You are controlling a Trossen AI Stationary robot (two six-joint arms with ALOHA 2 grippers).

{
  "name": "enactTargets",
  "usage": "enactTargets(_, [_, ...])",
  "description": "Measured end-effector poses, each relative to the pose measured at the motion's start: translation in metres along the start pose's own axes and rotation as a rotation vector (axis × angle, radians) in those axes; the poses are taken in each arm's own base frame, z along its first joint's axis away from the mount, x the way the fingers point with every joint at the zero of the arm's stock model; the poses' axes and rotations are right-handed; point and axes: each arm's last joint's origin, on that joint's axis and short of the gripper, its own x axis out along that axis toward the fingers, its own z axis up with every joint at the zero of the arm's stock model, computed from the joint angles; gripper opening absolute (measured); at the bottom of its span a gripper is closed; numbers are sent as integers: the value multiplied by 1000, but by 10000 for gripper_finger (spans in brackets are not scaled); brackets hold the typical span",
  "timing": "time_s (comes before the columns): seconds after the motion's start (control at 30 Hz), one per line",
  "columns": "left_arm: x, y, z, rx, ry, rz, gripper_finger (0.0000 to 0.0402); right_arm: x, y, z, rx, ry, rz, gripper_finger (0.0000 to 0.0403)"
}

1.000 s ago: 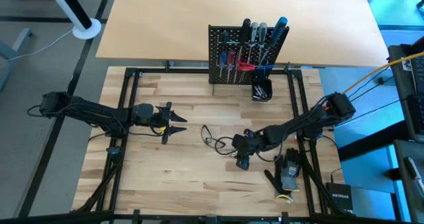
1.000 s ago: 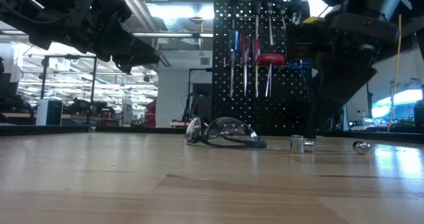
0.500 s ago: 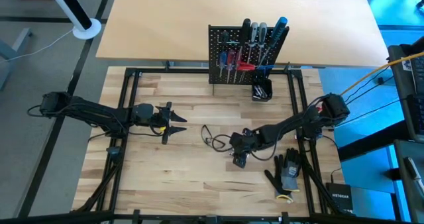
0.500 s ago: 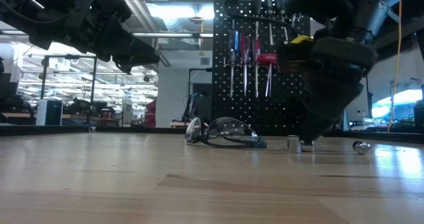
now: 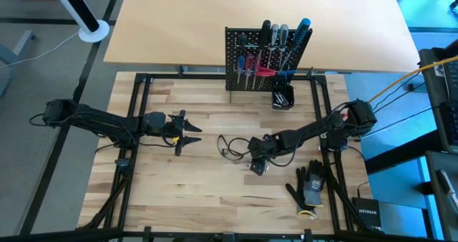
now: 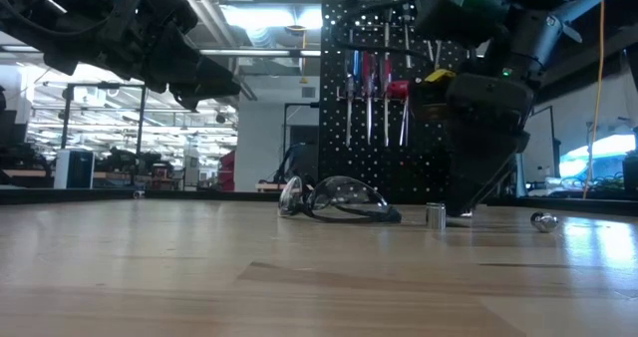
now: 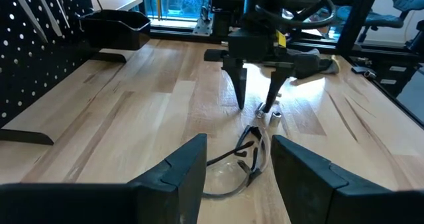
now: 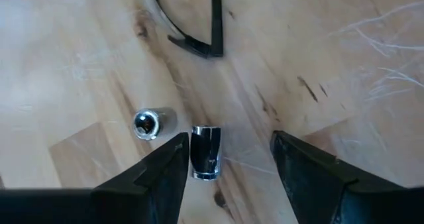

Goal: Hang tools onto peg board
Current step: Put the silver socket in the black bin on the peg board

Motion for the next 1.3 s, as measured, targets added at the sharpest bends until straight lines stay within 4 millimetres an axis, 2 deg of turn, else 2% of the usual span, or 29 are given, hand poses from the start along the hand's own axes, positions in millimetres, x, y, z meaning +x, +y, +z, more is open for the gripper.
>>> enactTargets(0.2, [0,0,0,0,0,0,159,6,-3,-1,13,16,-36,219])
enactTargets(0.33, [0,0,0,0,0,0,159,8,-8,2,58,38,-25,205])
enactTargets(0.7, [0,0,0,1,0,0,159,8,-13,-2,44,48,-109,71])
enactTargets(0.97, [0,0,0,0,0,0,159,6,-13,-3,-4,33,-128,73])
enactTargets(1.1, [0,0,0,0,0,0,159,-10,-16,-3,-5,14,-155,80])
enactTargets(1.3, [0,0,0,0,0,0,159,-56,-23,-1,9,-79,-224,73])
